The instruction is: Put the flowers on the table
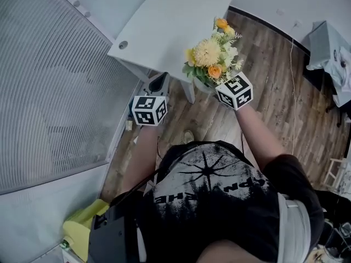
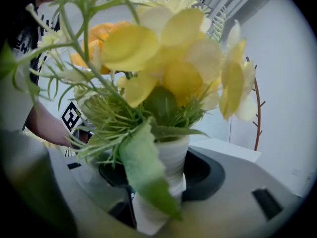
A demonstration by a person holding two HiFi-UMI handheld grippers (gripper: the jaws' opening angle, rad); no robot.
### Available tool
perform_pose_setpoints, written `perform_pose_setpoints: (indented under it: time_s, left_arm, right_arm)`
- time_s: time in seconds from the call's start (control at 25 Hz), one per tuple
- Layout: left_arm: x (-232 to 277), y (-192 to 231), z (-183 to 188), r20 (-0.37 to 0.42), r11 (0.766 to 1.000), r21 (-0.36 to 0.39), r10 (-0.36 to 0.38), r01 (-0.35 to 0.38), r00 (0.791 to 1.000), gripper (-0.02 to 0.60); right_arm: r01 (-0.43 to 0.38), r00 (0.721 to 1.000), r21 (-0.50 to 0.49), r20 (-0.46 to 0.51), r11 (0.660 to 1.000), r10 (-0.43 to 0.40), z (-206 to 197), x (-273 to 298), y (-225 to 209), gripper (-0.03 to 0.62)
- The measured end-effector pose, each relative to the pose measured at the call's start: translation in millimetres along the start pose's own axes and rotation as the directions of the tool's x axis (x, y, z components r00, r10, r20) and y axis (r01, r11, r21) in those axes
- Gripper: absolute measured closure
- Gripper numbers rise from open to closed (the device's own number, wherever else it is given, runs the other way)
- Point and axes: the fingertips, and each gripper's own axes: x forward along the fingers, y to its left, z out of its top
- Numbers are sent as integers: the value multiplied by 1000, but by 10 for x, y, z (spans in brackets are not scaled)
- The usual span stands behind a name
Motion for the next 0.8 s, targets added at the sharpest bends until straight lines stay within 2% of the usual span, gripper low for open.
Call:
perform_pose_setpoints:
  time_s: [0.24,0.4,0.56,0.8]
  left_arm:
    - [182,336,118,1,998,18,-60,60,998,568]
    - [211,376,140,8,995,28,-91,91,996,569]
    - [376,515,231,15,990,62,-124,123,992,569]
    - [624,672,329,18,983,130,-130,127,991,569]
  right_arm:
    - [36,999,6,-10,999,-36,66,355,-71,344]
    - [45,999,7,-7,999,-45,86,395,-41,344]
    - [59,998,-12,-21,998,-59,135,557,-181,344]
    - [49,998,-17,-27,999,-50,187,772,-395,344]
